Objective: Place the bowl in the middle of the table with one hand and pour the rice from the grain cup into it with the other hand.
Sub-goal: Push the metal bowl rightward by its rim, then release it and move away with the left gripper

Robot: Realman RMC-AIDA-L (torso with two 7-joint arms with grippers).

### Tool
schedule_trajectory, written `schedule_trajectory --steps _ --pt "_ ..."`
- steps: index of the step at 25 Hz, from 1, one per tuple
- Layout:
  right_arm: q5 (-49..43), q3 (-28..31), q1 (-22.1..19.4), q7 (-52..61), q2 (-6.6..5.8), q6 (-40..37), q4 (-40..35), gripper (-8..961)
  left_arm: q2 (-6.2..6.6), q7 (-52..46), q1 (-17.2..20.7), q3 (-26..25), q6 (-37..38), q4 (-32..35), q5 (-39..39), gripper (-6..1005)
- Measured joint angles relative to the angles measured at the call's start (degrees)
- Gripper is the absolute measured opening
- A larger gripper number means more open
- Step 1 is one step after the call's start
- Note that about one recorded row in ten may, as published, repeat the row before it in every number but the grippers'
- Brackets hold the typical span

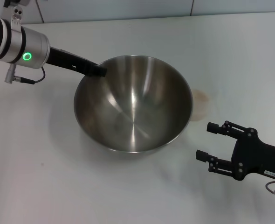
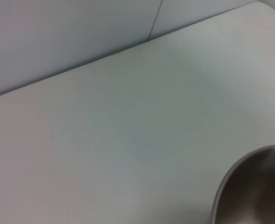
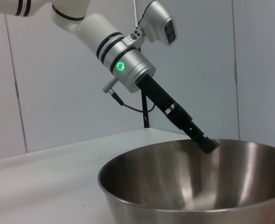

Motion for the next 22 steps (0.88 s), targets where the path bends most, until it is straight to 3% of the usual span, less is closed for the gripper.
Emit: schedule_trajectory --steps 12,19,22 --pt "0.0 0.1 0.0 0.0 0.0 0.1 0.0 757 0.0 -0.2 1.2 -0.6 0.8 2.5 -0.8 504" --pt "0.0 0.1 0.0 0.0 0.0 0.2 0.0 757 0.22 0.3 5.0 -0.7 6.0 9.5 -6.9 758" --pt "0.1 0.2 0.0 0.0 0.0 0.1 0.0 757 0.33 1.8 8.2 -0.9 9.2 14.3 -12.3 810"
